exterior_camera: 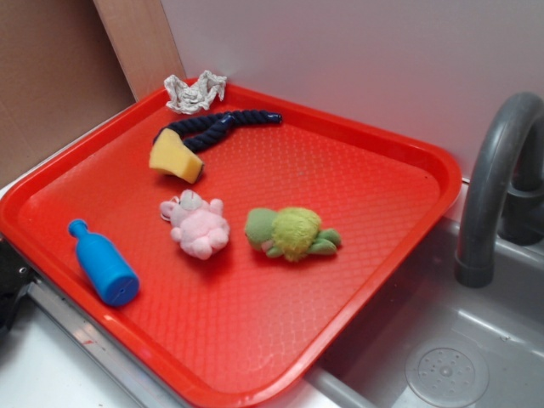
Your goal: Grab the green sponge.
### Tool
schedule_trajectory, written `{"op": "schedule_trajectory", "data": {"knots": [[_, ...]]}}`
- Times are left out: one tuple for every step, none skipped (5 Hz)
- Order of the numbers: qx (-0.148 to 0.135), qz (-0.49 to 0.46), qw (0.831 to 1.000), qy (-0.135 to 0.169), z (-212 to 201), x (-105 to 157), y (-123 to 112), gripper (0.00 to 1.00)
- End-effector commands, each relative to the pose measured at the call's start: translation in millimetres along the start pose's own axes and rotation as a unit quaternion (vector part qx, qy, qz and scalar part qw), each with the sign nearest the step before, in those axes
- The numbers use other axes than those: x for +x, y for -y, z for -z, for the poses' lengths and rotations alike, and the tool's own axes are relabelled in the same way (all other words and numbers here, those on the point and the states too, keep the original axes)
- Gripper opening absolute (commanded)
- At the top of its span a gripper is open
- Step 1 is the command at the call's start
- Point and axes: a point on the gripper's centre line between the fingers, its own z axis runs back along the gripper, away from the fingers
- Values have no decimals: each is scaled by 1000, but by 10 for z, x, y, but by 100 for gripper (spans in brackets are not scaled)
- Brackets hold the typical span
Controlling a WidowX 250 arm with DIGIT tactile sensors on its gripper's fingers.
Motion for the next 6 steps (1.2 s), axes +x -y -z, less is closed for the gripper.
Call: {"op": "schedule_trajectory", "data": {"knots": [[0, 0, 1000, 0, 0, 0, 0, 100], [10, -125, 992, -16, 39, 209, -190, 100], [-11, -253, 966, -52, 94, 383, -289, 100], [-37, -375, 923, -78, 140, 364, -369, 100], [-65, -486, 870, -55, 318, 388, -358, 100], [-58, -591, 804, -37, 578, 460, -263, 100]]}}
